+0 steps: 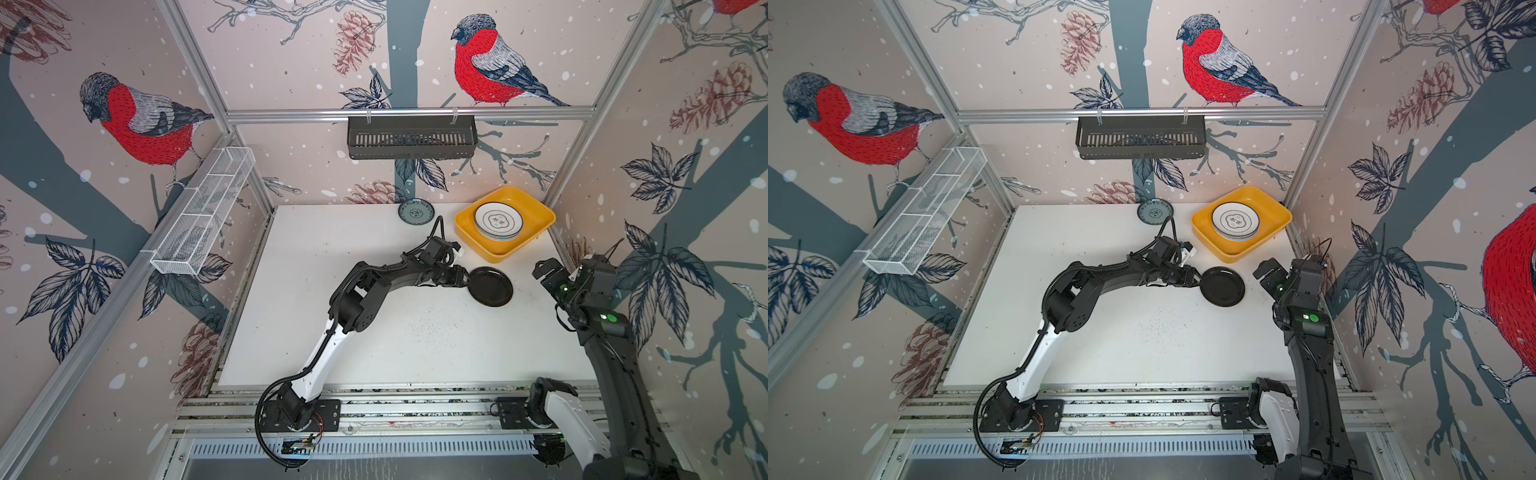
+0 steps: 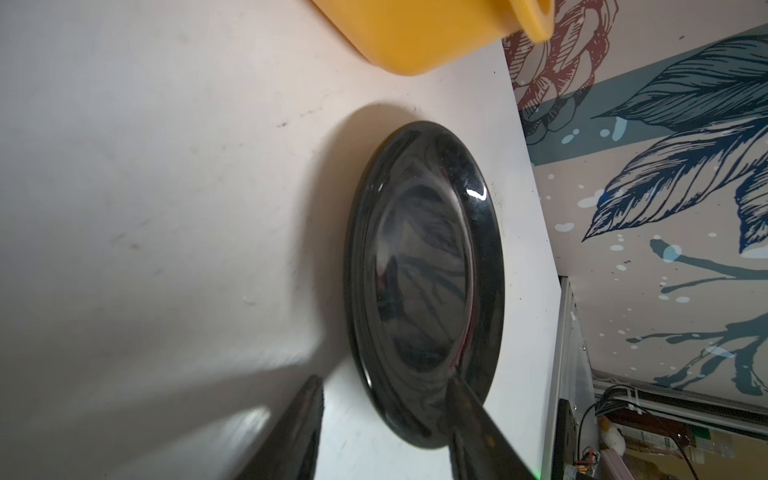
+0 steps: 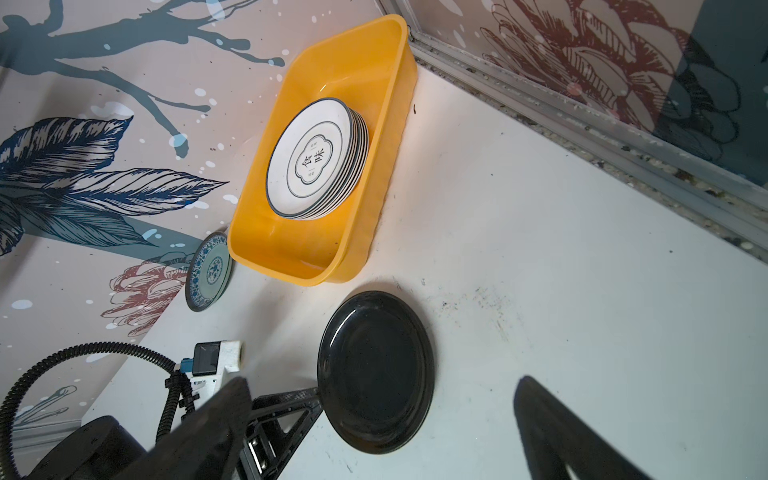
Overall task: Place the plates into the plastic bin on the countertop
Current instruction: 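Withdraw the right gripper from the bin while left gripper grasps the black plate's rim, then lift the black plate upright with the left gripper toward the right gripper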
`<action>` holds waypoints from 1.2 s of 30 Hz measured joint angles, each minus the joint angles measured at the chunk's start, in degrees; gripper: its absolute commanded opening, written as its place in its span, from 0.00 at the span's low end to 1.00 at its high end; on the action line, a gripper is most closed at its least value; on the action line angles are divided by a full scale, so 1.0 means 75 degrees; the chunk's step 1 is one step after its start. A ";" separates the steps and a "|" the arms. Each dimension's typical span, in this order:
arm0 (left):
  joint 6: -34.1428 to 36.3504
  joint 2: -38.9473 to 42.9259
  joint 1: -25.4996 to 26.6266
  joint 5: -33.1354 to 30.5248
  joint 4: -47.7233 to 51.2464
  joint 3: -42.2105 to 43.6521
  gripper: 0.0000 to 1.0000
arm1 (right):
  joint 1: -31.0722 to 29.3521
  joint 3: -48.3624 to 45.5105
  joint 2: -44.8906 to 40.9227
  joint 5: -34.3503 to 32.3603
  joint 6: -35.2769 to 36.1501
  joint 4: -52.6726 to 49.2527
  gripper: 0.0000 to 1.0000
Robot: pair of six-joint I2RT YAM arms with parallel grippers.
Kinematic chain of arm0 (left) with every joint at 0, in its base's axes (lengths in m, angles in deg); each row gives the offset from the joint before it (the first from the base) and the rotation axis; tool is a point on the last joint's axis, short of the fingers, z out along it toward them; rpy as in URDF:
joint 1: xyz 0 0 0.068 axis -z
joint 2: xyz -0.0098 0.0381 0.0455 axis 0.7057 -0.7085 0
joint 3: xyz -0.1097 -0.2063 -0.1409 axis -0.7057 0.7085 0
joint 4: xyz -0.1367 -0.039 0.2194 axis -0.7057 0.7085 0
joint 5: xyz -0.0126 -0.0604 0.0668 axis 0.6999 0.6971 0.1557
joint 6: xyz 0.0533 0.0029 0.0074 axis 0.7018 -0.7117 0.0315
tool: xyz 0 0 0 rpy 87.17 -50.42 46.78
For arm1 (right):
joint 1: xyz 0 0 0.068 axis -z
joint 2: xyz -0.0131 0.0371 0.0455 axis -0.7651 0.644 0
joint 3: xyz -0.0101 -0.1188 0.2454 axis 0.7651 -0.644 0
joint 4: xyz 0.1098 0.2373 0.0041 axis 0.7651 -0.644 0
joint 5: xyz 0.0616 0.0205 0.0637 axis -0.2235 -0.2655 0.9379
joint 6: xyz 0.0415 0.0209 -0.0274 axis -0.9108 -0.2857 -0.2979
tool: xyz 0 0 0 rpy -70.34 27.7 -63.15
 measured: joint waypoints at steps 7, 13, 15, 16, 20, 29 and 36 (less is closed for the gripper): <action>-0.0533 -0.0187 0.0012 -0.0041 -0.0583 0.0023 0.29 | 0.0015 0.0023 -0.0198 -0.0169 -0.0023 -0.0280 1.00; -0.0787 -0.0187 0.0012 -0.0187 -0.0731 0.0169 0.14 | 0.0026 -0.0020 -0.0233 -0.0239 -0.0032 -0.0367 0.99; -0.0813 -0.0184 0.0012 -0.0192 -0.0752 0.0204 0.11 | 0.0026 -0.0020 -0.0236 -0.0239 -0.0035 -0.0367 0.99; -0.0819 -0.0181 0.0012 -0.0219 -0.0758 0.0216 0.10 | 0.0029 -0.0020 -0.0236 -0.0239 -0.0041 -0.0367 0.99; -0.0935 -0.0096 0.0012 -0.0248 -0.0729 0.0309 0.08 | 0.0029 -0.0029 -0.0236 -0.0239 -0.0067 -0.0361 1.00; -0.0898 0.0321 -0.0119 -0.0417 -0.0507 0.0670 0.03 | 0.0029 -0.0195 -0.0169 -0.0149 -0.0198 -0.0052 0.99; -0.0880 0.1201 -0.0586 -0.0254 -0.0761 0.1559 0.02 | 0.0029 -0.0446 -0.0012 0.0752 -0.0128 0.0822 0.99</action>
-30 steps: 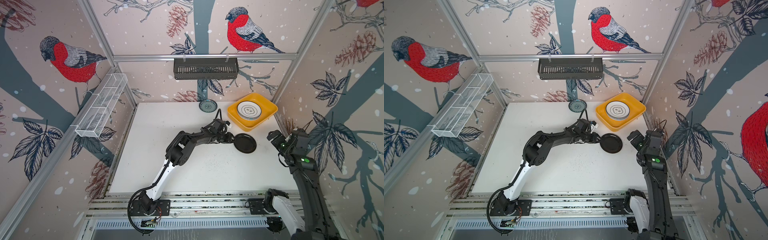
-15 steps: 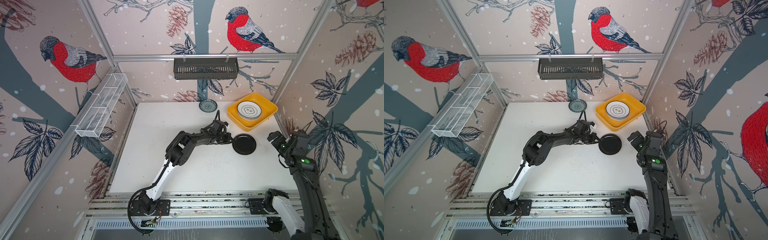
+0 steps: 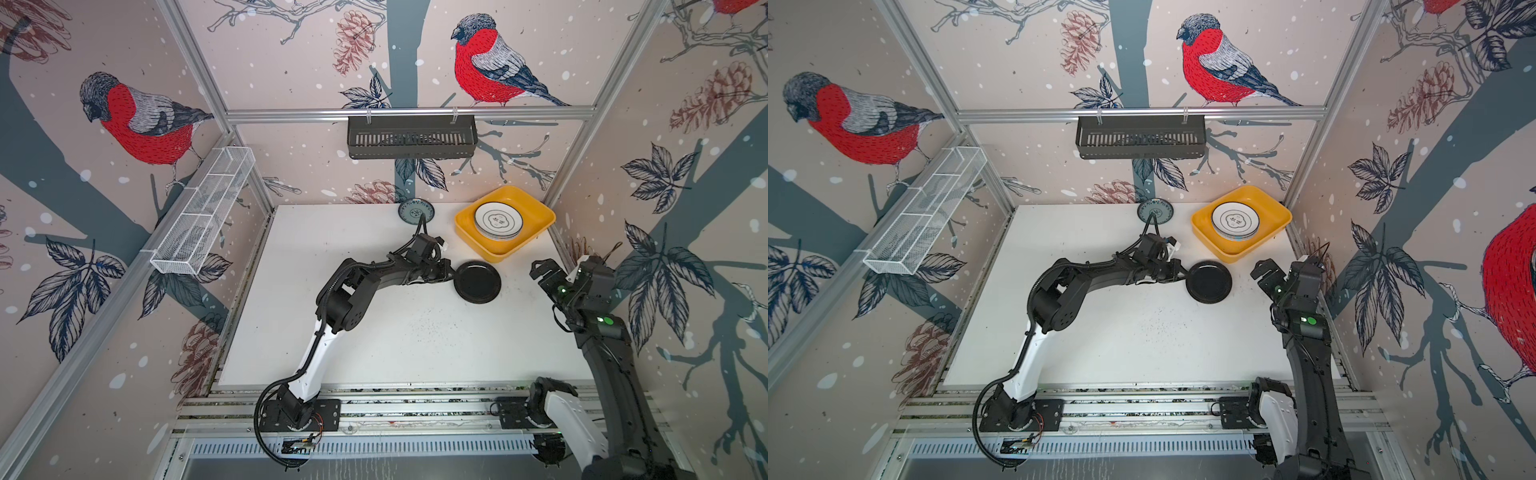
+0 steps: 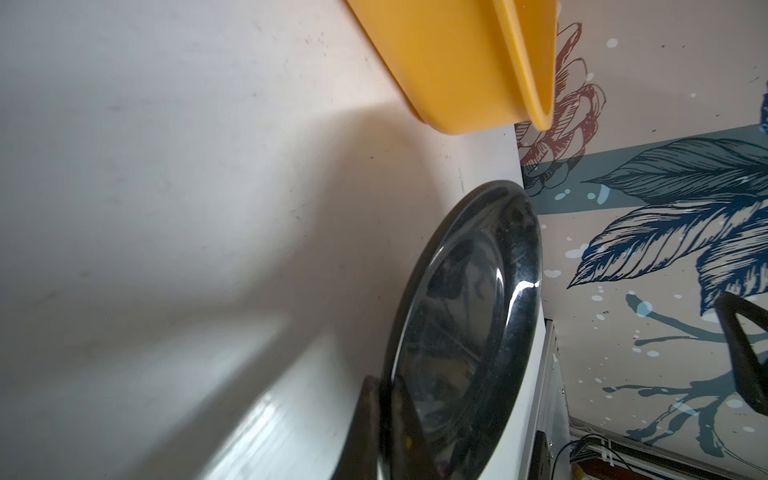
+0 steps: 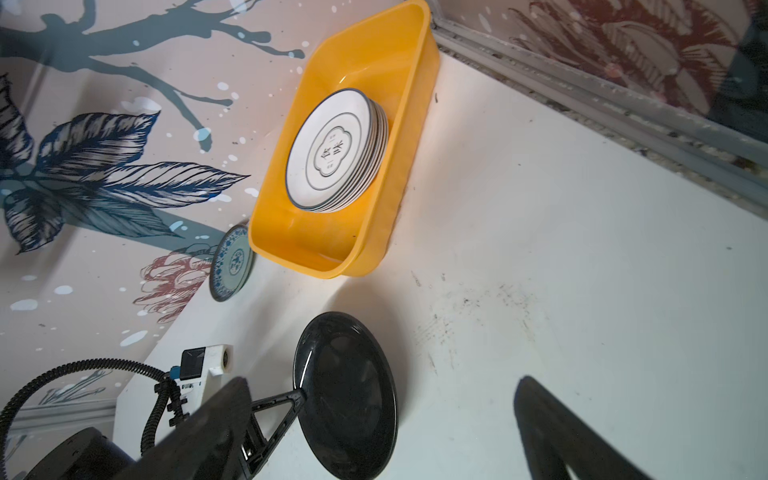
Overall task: Place the plates into the plastic bin on the countertop
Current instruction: 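Lift the black plate upright with the left gripper toward the right gripper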
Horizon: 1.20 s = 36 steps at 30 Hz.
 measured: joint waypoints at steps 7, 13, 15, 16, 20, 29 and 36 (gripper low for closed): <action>-0.0146 0.1137 -0.0493 0.0073 -0.0146 0.0758 0.01 | -0.0323 -0.0073 0.0455 0.0935 0.0166 0.1125 0.99; -0.0254 0.1821 -0.0956 0.0096 -0.0102 0.1017 0.01 | -0.1230 0.0099 0.1349 0.1521 0.0391 0.1944 1.00; -0.0277 0.1941 -0.1137 0.0099 -0.0105 0.1020 0.01 | -0.1597 0.0303 0.1769 0.1647 0.0545 0.2122 1.00; -0.0297 0.1982 -0.1221 0.0102 -0.0099 0.1020 0.01 | -0.1784 0.0420 0.1990 0.1728 0.0577 0.2209 1.00; -0.0315 0.2037 -0.1469 0.0192 -0.0082 0.0973 0.01 | -0.2326 0.0810 0.2704 0.1932 0.0793 0.2416 0.96; -0.0315 0.2040 -0.1542 0.0245 0.0079 0.0734 0.01 | -0.2710 0.1314 0.3931 0.2416 0.0781 0.2908 0.75; -0.0344 0.2057 -0.1553 0.0256 0.0073 0.0708 0.00 | -0.2769 0.1411 0.4293 0.2532 0.0729 0.3104 0.48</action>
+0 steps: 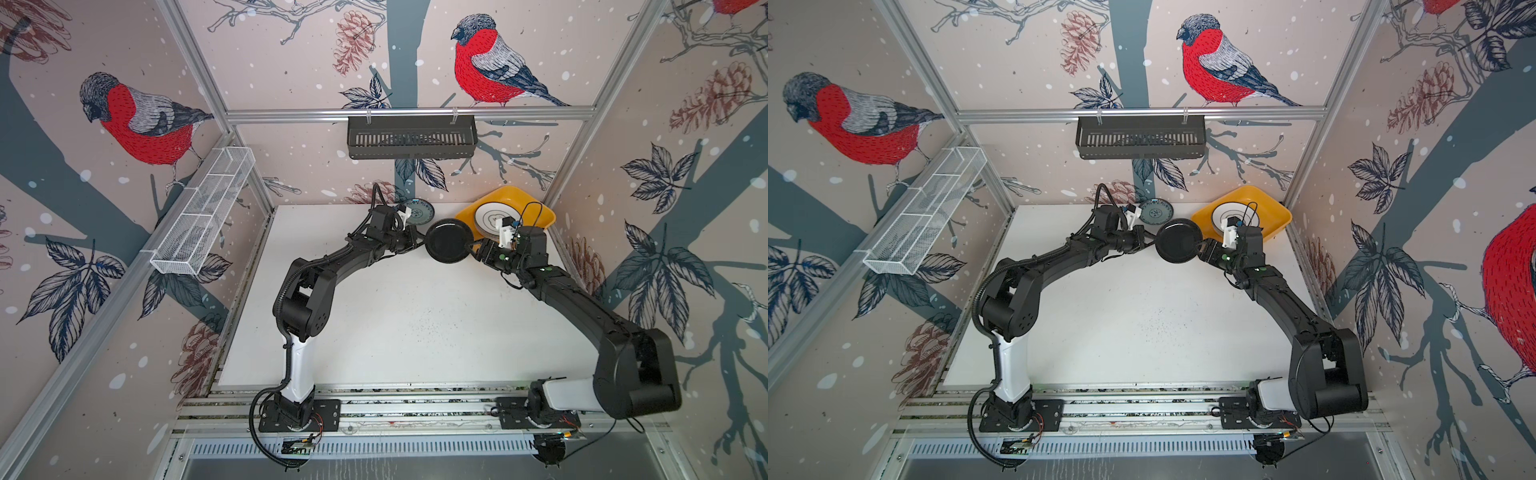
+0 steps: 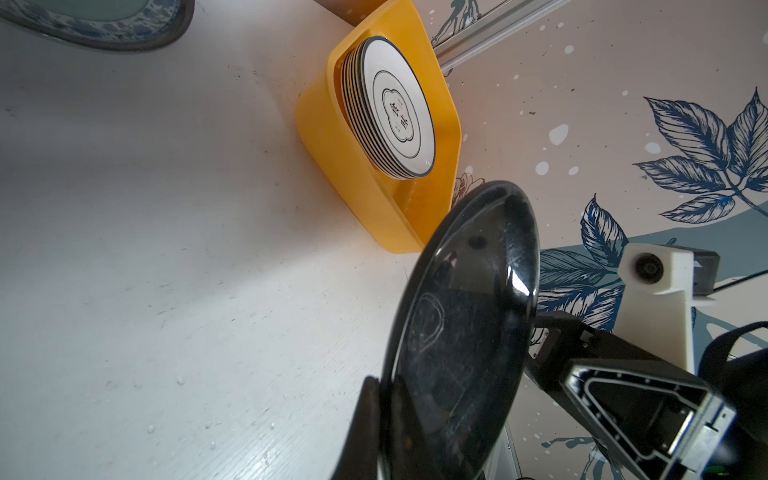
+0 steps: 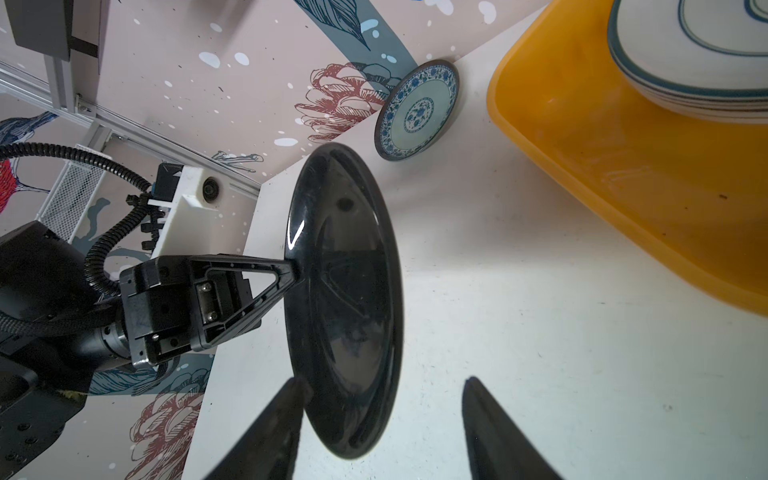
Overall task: Place the plates into the plastic bin on the countertop
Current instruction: 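Lift the black plate upright with the left gripper toward the right gripper, then close the right gripper on the black plate's rim while left gripper holds it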
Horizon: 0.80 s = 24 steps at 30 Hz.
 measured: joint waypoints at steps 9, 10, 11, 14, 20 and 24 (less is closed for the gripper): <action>-0.0166 0.0087 0.0000 0.0020 -0.0055 0.0035 0.00 | -0.0009 0.0210 0.0312 -0.0003 -0.0172 0.0105 0.22; -0.0163 0.0096 0.0000 0.0020 -0.0052 0.0035 0.00 | -0.0009 0.0262 0.0361 -0.0003 -0.0172 0.0096 0.21; -0.0163 0.0111 0.0000 0.0020 -0.0052 0.0035 0.00 | -0.0009 0.0315 0.0414 0.0000 -0.0172 0.0085 0.18; -0.0163 0.0166 0.0000 0.0012 -0.0052 0.0035 0.00 | -0.0009 0.0417 0.0522 0.0006 -0.0184 0.0079 0.11; -0.0041 0.0265 0.0000 0.0044 -0.0023 0.0038 0.16 | -0.0006 0.0466 0.0603 -0.0114 -0.0379 0.0012 0.03; -0.0050 0.0385 -0.0003 0.0032 -0.0052 0.0041 0.47 | 0.0000 0.0507 0.0659 -0.0114 -0.0370 -0.0122 0.03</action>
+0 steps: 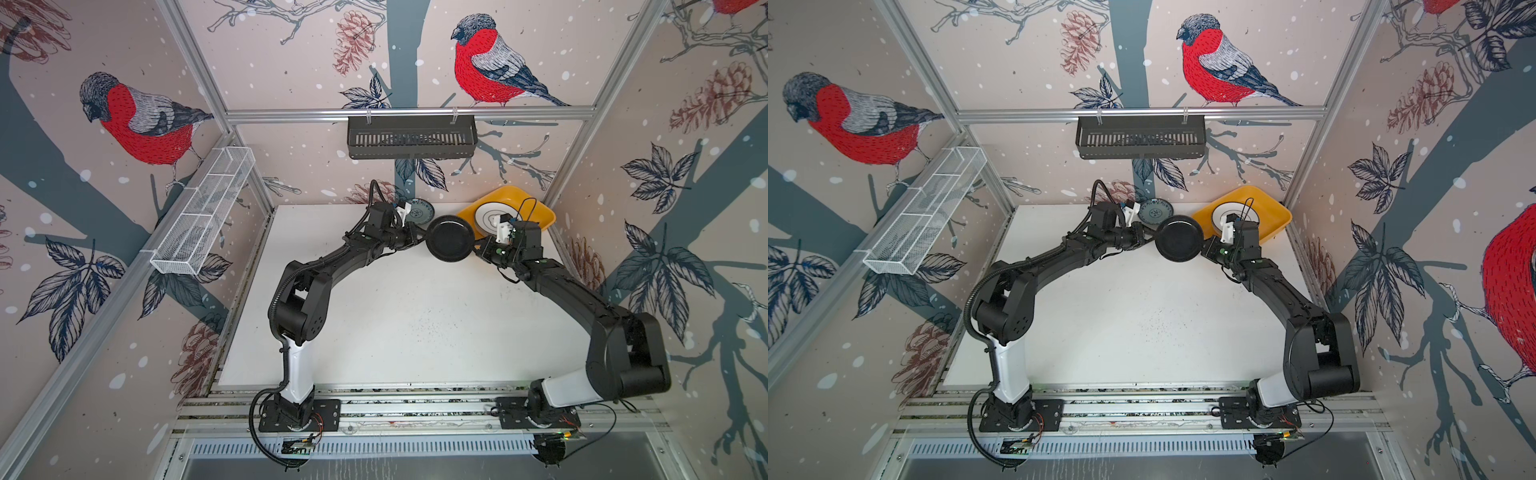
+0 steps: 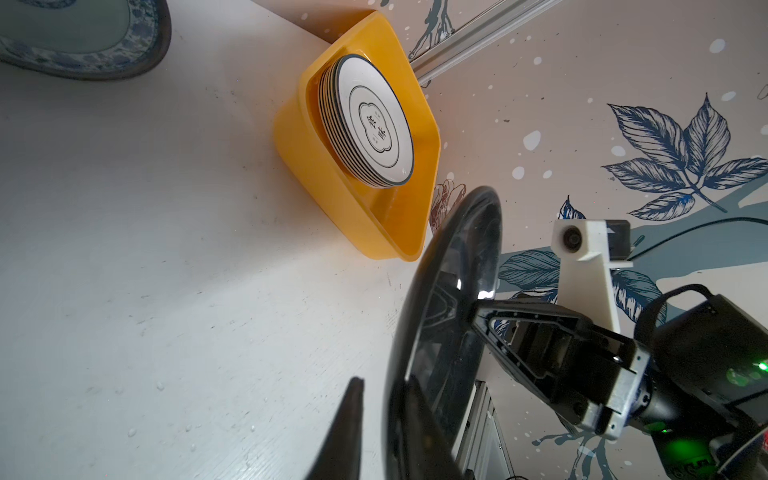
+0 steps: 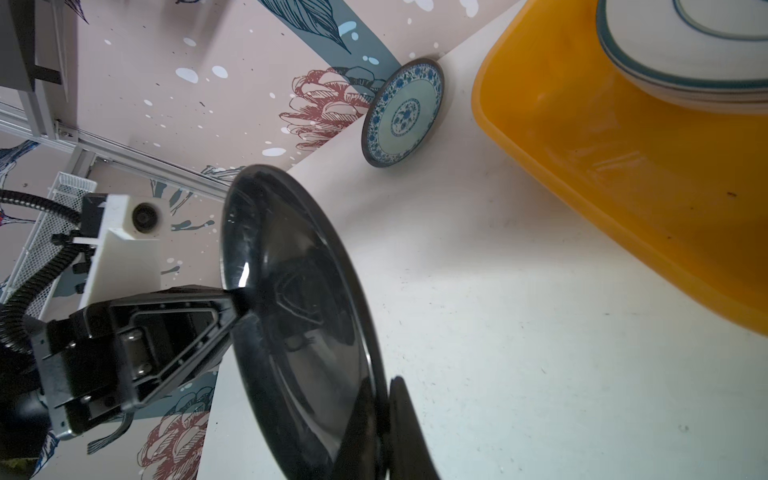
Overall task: Place the plates into the plastic bin on the countertop
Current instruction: 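Close the right gripper on the black plate's rim while left gripper holds it, then carry the black plate into the yellow bin with the right gripper while left releases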
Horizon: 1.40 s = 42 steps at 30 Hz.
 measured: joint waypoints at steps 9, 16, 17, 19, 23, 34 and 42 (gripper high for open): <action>0.0504 0.0583 -0.0064 -0.0344 -0.0050 0.0446 0.84 | 0.0061 0.0052 0.0070 -0.0003 -0.0221 -0.0082 0.02; 0.1145 0.1900 -0.0052 -0.1268 -0.0347 0.1626 0.93 | 0.0251 0.0108 0.0154 -0.0099 -0.0507 -0.0035 0.02; 0.1215 0.2087 -0.0041 -0.1367 -0.0487 0.1786 0.94 | 0.0291 0.0128 0.0189 -0.0122 -0.0638 -0.0015 0.02; 0.1343 0.2413 -0.0012 -0.1673 -0.0740 0.2084 0.96 | 0.0385 0.0204 0.0291 -0.0227 -0.0775 0.0029 0.02; 0.1550 0.2777 0.0073 -0.1973 -0.1005 0.2401 0.96 | 0.0571 0.0417 0.0519 -0.0318 -0.1049 0.0082 0.01; 0.1862 0.2923 0.0102 -0.2477 -0.1151 0.2556 0.96 | 0.1157 0.1614 0.1411 -0.1297 -0.2028 -0.0026 0.01; 0.1967 0.2859 0.0096 -0.2667 -0.1151 0.2486 0.96 | 0.1708 0.2200 0.2136 -0.1772 -0.2419 -0.0131 0.01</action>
